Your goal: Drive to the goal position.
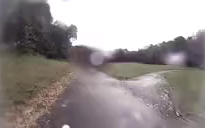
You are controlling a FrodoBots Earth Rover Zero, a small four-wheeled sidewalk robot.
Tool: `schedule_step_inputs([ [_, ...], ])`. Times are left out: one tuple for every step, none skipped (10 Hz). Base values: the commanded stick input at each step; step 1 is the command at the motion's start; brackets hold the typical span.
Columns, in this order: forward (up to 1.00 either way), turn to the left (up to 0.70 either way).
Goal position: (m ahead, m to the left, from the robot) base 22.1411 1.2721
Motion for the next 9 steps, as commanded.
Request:
schedule_step_inputs([
  [0.7,0.0],
  [0.7,0.0],
  [0.7,0.0],
  [0.7,0.0],
  [0.7,0.0],
  [0.7,0.0],
  [0.7,0.0],
  [0.7,0.0],
  [0.7,0.0],
])
